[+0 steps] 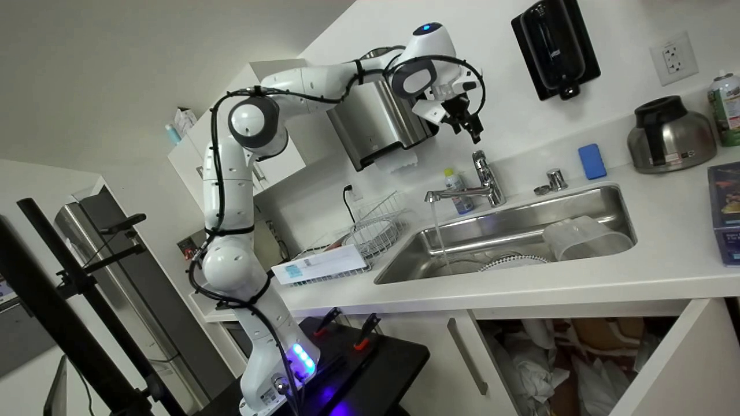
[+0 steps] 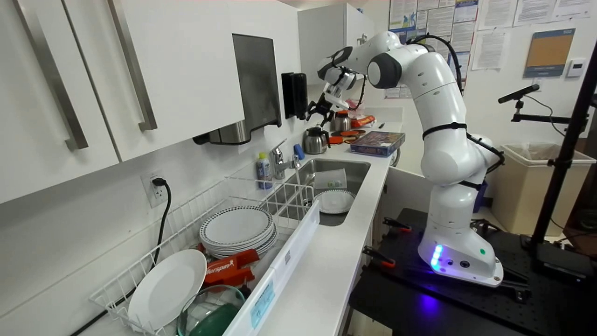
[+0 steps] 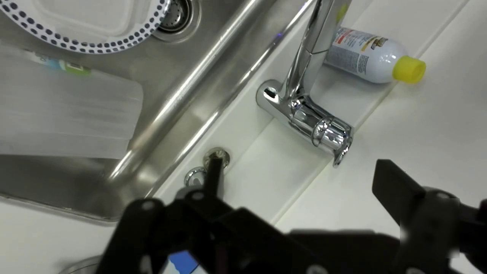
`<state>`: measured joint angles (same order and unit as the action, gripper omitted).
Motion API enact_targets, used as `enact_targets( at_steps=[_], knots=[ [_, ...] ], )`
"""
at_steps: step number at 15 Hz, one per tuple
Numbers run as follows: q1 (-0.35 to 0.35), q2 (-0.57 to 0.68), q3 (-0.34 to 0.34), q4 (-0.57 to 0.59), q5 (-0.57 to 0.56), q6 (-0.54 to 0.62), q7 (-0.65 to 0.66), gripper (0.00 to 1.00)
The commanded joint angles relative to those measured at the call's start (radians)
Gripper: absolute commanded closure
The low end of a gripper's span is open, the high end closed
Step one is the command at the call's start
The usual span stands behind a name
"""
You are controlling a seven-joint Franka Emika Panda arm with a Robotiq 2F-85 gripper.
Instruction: Open the tap
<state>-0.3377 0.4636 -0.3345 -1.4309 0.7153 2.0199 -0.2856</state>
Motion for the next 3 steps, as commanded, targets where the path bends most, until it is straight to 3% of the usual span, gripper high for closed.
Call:
enact_targets(
  at_steps=[1,2,3],
  knots=[
    [0.039,-0.094,-0.019,-0.133,-0.051,0.022,0.022,0.00],
    [-0.008,-0.108,0.044,-0.148,-0.085,0.042,0.033,0.00],
    [-0.012,-0.116,0.052,-0.162,-0.093,0.041,0.033,0.00]
  ],
)
